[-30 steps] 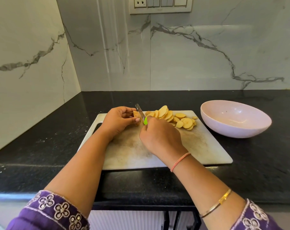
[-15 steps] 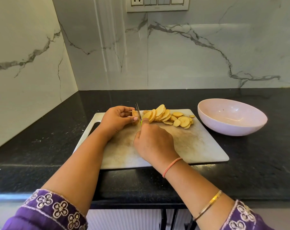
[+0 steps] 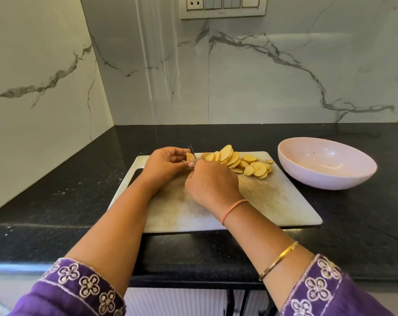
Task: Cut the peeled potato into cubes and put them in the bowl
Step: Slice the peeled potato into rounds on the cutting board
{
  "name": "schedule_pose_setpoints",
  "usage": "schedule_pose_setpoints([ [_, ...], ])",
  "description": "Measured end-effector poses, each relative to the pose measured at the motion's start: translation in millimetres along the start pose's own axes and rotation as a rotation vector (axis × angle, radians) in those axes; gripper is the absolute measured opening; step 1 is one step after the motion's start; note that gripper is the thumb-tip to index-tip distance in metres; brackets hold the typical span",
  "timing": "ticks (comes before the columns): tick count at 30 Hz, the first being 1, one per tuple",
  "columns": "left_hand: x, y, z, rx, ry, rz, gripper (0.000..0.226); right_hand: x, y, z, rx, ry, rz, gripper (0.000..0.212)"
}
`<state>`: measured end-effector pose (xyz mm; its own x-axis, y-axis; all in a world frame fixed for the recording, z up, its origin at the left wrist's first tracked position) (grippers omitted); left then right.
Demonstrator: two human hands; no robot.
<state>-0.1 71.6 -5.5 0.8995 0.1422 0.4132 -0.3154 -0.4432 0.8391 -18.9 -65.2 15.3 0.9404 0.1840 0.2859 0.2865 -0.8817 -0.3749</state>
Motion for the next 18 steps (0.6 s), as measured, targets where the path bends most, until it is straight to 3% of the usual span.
schedule_pose_setpoints([
  [6,1,-2,1,0.007,-0.011,-0.015,0.034,-10,2,9,-0.134,0.041,-0.062,0.039],
  [18,1,-4,2,0.043,-0.004,-0.052,0.034,-13,1,6,-0.180,-0.027,-0.098,0.028],
])
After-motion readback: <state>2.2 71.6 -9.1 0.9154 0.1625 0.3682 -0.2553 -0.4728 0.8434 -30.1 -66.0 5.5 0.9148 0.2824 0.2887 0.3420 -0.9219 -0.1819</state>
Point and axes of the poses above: each hand's wrist, its own x-axis towards the middle knuckle, its own z-axis out of the palm, y = z × x, the point moved 1 cm from there along x, towards the middle knuckle, and after that the axes turned 12 degrees about z, right-handed, at the moved point
